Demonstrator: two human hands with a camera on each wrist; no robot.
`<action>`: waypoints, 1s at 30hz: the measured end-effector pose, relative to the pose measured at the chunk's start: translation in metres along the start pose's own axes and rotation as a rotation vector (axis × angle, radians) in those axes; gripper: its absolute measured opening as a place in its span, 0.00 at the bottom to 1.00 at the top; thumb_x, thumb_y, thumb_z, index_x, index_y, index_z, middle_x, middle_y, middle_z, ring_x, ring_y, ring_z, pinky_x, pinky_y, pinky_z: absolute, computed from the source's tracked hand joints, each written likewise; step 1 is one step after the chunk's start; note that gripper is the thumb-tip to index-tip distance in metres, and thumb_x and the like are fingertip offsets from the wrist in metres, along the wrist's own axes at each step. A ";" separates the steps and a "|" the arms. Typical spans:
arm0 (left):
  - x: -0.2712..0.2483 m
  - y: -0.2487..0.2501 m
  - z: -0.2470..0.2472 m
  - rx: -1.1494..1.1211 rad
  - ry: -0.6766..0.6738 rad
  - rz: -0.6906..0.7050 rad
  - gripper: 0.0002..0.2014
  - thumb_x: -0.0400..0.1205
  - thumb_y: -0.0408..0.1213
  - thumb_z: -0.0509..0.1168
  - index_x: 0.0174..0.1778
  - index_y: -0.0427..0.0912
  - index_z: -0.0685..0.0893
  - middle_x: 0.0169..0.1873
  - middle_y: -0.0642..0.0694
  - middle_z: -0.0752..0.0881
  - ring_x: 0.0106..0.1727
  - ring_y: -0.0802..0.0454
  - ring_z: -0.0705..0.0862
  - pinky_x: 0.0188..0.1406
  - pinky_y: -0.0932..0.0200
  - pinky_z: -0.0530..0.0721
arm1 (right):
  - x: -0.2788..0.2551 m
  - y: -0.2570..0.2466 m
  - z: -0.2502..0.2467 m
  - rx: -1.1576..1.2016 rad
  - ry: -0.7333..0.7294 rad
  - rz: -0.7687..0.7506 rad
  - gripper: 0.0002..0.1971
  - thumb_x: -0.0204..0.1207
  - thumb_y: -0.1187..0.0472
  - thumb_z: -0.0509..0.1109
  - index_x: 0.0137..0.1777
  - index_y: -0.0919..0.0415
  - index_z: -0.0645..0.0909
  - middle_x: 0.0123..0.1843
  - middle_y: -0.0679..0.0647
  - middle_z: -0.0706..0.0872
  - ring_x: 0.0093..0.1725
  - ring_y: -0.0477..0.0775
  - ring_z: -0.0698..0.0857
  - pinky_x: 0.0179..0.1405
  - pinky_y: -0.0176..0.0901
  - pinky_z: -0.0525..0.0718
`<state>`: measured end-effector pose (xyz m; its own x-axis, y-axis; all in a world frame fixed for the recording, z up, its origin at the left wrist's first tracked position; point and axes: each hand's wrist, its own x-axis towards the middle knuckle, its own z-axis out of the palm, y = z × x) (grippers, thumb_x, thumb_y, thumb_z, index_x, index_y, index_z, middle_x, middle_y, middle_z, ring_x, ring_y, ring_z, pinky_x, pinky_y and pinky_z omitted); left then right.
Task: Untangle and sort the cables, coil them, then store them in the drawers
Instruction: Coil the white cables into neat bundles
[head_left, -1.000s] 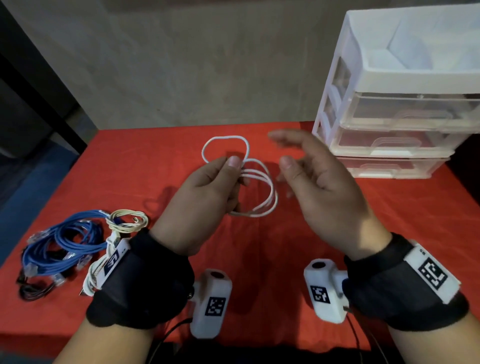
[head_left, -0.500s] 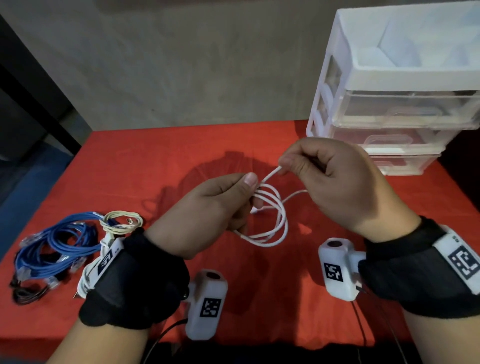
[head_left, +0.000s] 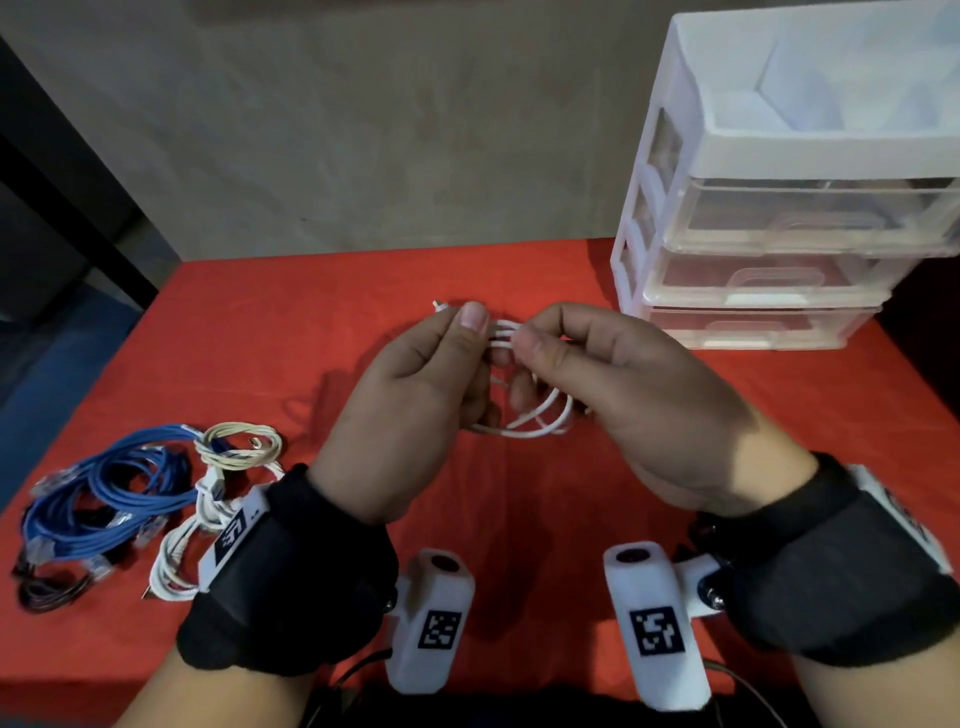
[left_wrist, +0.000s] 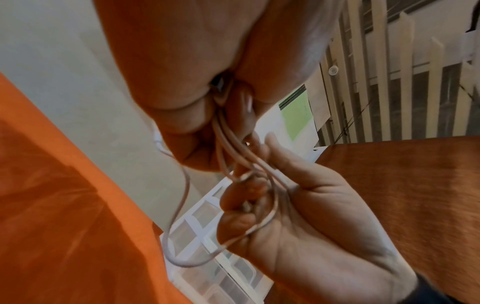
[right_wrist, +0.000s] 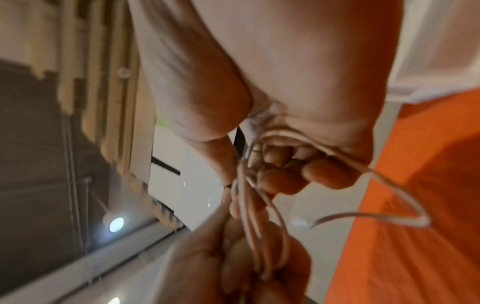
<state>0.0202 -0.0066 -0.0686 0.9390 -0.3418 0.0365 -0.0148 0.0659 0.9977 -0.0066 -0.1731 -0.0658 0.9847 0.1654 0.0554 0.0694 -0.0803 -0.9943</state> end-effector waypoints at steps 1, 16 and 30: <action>0.001 0.000 -0.001 -0.013 -0.002 -0.008 0.18 0.91 0.44 0.54 0.46 0.33 0.80 0.21 0.54 0.66 0.22 0.58 0.62 0.31 0.52 0.70 | 0.001 0.000 -0.001 0.013 -0.008 0.011 0.11 0.86 0.56 0.67 0.45 0.60 0.83 0.34 0.54 0.86 0.37 0.54 0.77 0.44 0.45 0.73; -0.011 0.014 -0.015 0.224 -0.371 -0.006 0.19 0.89 0.46 0.53 0.43 0.36 0.79 0.23 0.52 0.73 0.27 0.50 0.76 0.35 0.45 0.75 | -0.003 -0.002 -0.018 -0.077 -0.119 -0.099 0.13 0.82 0.53 0.68 0.40 0.59 0.85 0.27 0.55 0.76 0.29 0.48 0.69 0.31 0.41 0.67; 0.014 -0.007 -0.041 -0.028 0.103 0.117 0.18 0.94 0.43 0.51 0.42 0.38 0.73 0.22 0.53 0.61 0.24 0.55 0.57 0.25 0.62 0.62 | 0.003 0.007 -0.053 -0.211 0.022 -0.092 0.10 0.82 0.58 0.70 0.54 0.60 0.90 0.36 0.52 0.87 0.36 0.46 0.84 0.42 0.33 0.80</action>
<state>0.0476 0.0271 -0.0771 0.9616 -0.2328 0.1454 -0.1183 0.1265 0.9849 0.0056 -0.2249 -0.0673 0.9757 0.1604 0.1492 0.1888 -0.2701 -0.9441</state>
